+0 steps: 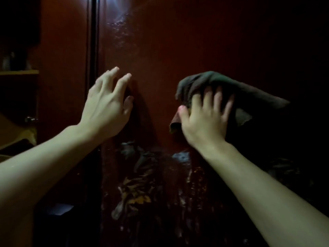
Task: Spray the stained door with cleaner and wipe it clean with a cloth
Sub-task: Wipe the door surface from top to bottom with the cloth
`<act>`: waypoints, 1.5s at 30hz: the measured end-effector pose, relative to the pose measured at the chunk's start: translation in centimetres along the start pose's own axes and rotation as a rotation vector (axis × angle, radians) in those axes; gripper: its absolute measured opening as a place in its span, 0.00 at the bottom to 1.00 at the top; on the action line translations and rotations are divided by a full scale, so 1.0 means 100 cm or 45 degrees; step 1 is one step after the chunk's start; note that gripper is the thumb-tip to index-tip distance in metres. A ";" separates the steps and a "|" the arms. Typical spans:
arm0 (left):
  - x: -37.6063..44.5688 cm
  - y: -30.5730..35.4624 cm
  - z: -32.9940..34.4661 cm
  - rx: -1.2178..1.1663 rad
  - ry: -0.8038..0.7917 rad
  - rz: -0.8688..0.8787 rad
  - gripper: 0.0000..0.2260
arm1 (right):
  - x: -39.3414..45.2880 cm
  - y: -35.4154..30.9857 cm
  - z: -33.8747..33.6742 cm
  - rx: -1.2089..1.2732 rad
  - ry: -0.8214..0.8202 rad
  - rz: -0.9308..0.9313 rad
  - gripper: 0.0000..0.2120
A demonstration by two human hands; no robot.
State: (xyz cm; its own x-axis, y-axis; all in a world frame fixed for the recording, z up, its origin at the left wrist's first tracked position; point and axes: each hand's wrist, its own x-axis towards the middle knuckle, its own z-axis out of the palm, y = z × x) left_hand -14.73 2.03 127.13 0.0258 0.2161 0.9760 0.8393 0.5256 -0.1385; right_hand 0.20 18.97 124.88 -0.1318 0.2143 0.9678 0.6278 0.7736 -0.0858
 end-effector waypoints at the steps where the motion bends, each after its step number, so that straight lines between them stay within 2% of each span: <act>1: -0.008 -0.008 -0.001 0.002 -0.028 0.003 0.27 | -0.012 -0.021 0.007 0.000 0.014 -0.076 0.27; 4: -0.027 -0.027 -0.002 -0.030 -0.118 0.029 0.27 | -0.057 -0.077 0.027 0.122 -0.083 -0.260 0.26; 7: -0.040 -0.045 -0.003 -0.045 -0.165 0.151 0.26 | -0.077 -0.094 0.035 0.343 -0.077 -0.447 0.25; 10: -0.043 -0.060 -0.007 -0.135 -0.172 0.239 0.26 | -0.058 -0.088 0.028 0.176 -0.073 -0.383 0.23; 12: -0.043 -0.068 -0.011 -0.215 -0.147 0.241 0.27 | -0.031 -0.093 0.017 0.172 -0.041 -0.269 0.23; 15: -0.045 -0.079 -0.012 -0.285 -0.079 0.245 0.28 | 0.006 -0.121 0.013 0.157 -0.110 -0.166 0.25; 18: -0.048 -0.091 -0.005 -0.319 0.013 0.273 0.25 | -0.002 -0.154 0.027 0.124 0.005 -0.243 0.23; 21: -0.055 -0.098 0.002 -0.356 0.024 0.270 0.24 | -0.063 -0.179 0.054 0.245 -0.012 -0.380 0.22; 24: -0.061 -0.103 0.005 -0.356 -0.009 0.303 0.24 | -0.113 -0.184 0.072 0.422 -0.062 -0.504 0.20; 27: -0.062 -0.101 0.006 -0.349 0.003 0.296 0.22 | -0.115 -0.175 0.070 0.340 -0.005 -0.546 0.22; 31: -0.056 -0.090 0.008 -0.278 0.069 0.260 0.23 | -0.074 -0.183 0.045 0.173 0.036 -0.283 0.25; 33: -0.051 -0.080 0.009 -0.278 0.085 0.243 0.24 | -0.071 -0.191 0.046 0.131 0.023 -0.228 0.28; 35: -0.048 -0.068 0.011 -0.303 0.075 0.268 0.25 | -0.092 -0.190 0.057 0.033 0.027 -0.281 0.28; 38: -0.050 -0.049 0.017 -0.295 0.038 0.356 0.25 | -0.136 -0.168 0.066 0.050 0.022 -0.414 0.19; 40: -0.053 -0.038 0.020 -0.292 0.027 0.363 0.24 | -0.147 -0.145 0.066 0.066 0.013 -0.436 0.16; 45: -0.050 -0.018 0.024 -0.278 0.020 0.303 0.24 | -0.110 -0.084 0.048 -0.133 0.102 0.001 0.22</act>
State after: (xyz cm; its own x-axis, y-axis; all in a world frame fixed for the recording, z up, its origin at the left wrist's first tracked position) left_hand -17.68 1.93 122.07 0.2421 0.2984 0.9232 0.9054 0.2726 -0.3255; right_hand -7.35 12.95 113.81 -0.0723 0.1632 0.9839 0.7051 0.7061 -0.0653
